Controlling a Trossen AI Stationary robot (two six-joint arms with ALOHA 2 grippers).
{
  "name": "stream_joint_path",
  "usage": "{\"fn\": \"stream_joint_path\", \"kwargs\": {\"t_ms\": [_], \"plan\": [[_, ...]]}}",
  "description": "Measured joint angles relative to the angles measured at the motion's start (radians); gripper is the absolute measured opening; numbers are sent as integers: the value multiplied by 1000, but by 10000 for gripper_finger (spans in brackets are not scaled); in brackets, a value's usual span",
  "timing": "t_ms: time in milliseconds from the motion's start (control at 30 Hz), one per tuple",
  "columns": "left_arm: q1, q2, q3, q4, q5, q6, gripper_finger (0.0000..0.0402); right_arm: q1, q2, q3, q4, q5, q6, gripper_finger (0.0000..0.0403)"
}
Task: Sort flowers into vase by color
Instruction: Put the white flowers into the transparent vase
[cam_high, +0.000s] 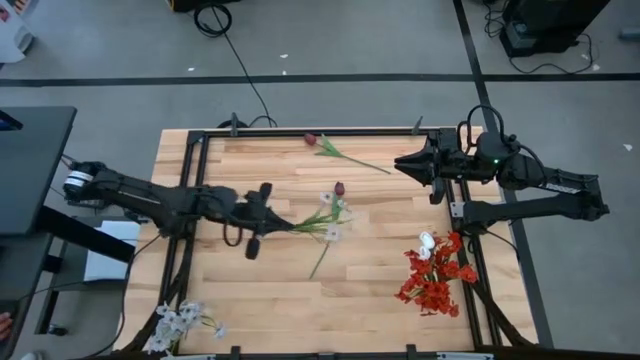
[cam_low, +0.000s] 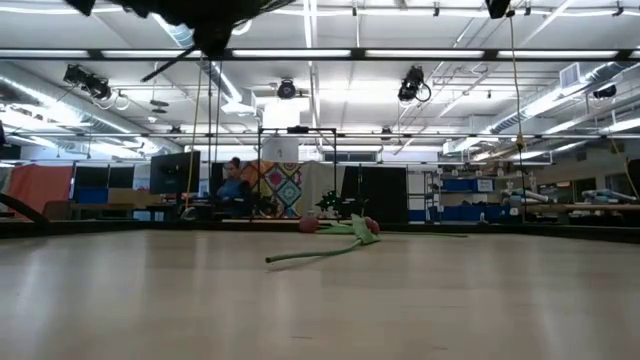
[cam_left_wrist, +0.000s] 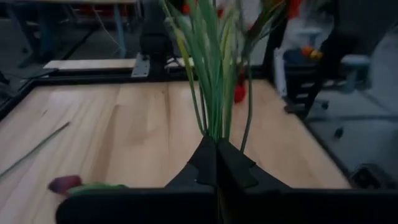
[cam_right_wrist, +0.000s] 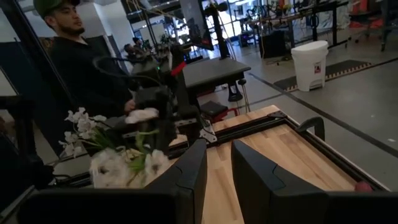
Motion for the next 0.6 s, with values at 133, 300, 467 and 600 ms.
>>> {"fn": "stream_joint_path", "kwargs": {"t_ms": [133, 300, 467, 600], "plan": [[-5, -113, -85, 91, 48, -20, 0, 0, 0, 0, 8, 0, 0, 83], [-9, -236, -123, 151, 57, -14, 0, 0, 0, 0, 17, 0, 0, 83], [-45, -385, -158, 153, 145, 3, 0, 0, 0, 0, 22, 0, 0, 83], [-134, -518, -216, 161, 221, -27, 0, 0, 0, 0, 23, 0, 0, 83]]}}
